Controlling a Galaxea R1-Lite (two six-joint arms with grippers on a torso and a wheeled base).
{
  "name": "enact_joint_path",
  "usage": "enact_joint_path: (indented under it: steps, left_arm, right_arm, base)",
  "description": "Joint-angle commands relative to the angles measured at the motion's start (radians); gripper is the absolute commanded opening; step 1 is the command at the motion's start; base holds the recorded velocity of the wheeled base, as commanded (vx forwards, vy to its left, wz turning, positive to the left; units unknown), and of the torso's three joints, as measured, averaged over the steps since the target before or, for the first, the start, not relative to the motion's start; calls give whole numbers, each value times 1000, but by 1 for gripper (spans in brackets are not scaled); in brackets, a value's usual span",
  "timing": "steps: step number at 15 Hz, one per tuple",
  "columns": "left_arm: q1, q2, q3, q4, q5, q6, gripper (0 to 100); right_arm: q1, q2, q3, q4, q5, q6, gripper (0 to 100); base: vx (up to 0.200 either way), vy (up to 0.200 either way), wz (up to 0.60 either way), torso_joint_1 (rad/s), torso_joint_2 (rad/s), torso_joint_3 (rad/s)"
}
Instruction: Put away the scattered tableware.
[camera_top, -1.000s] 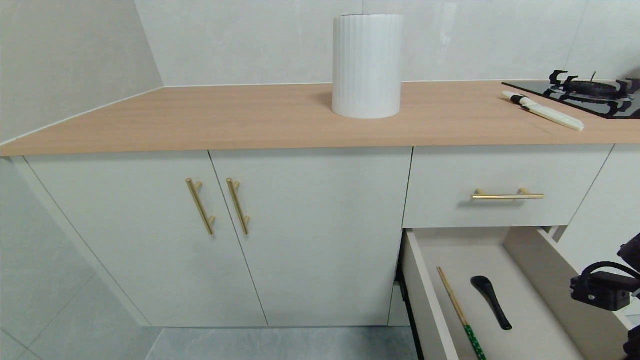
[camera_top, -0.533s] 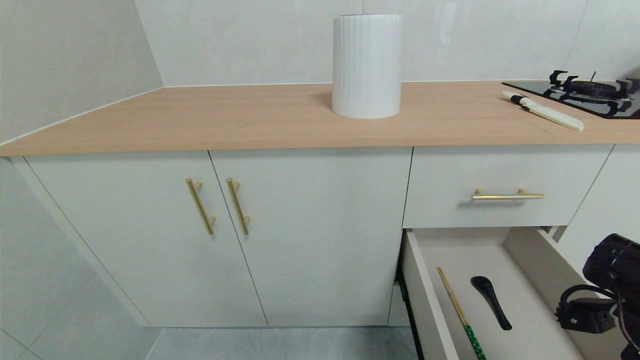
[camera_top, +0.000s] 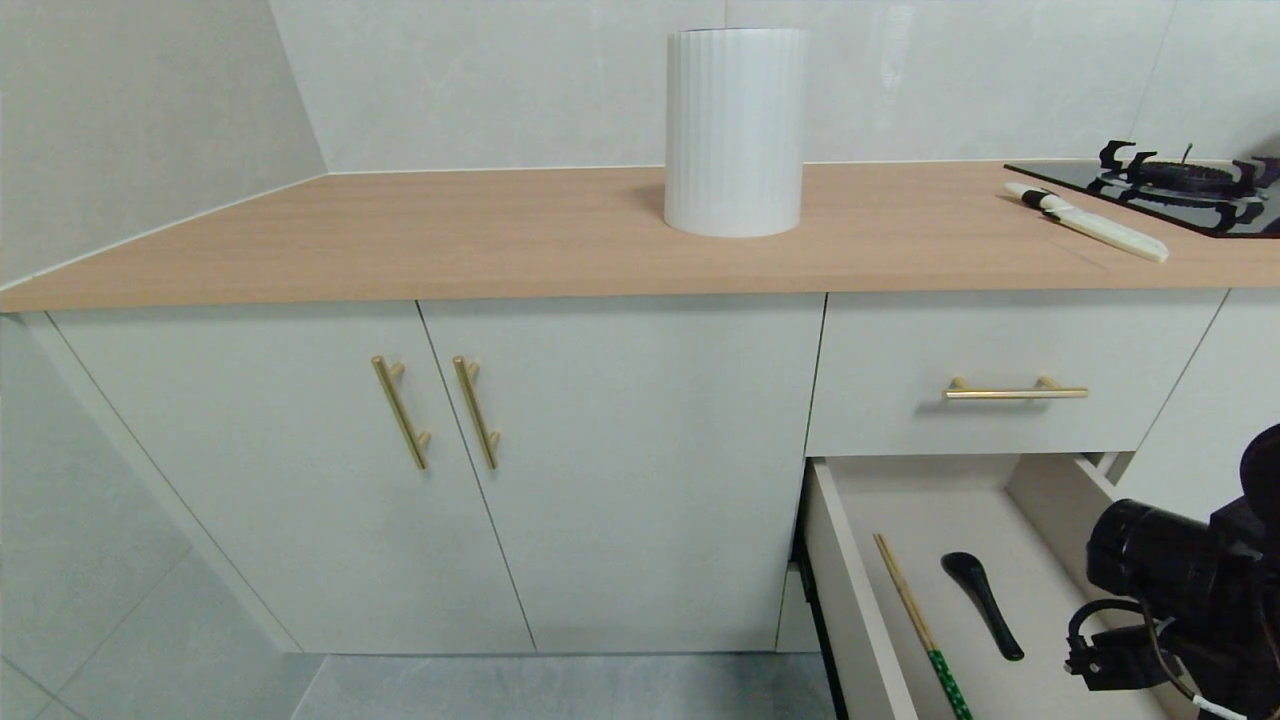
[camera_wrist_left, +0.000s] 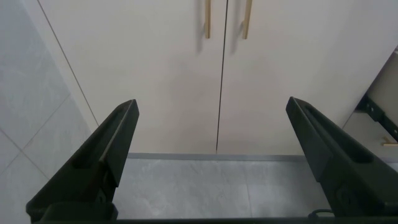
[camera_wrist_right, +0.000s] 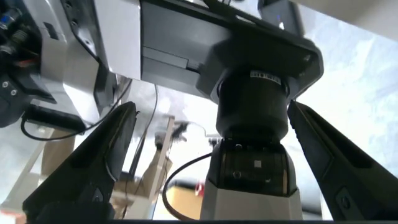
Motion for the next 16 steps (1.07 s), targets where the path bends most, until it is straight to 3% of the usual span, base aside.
enact_joint_path:
  steps: [1,9,16]
  left_arm:
    - [0,0,0,0,0,0,100]
    - [0,0,0,-2,0,0,100]
    - [0,0,0,-2,0,0,100]
  right_arm:
    - [1,57,0,-6,0,1,100]
    - [1,80,36,-121,-14,43,100]
    - [10,24,69,-241,-101,146,100]
  base:
    - [0,0,0,0,0,0]
    - [0,0,0,0,0,0]
    - [0,0,0,0,0,0]
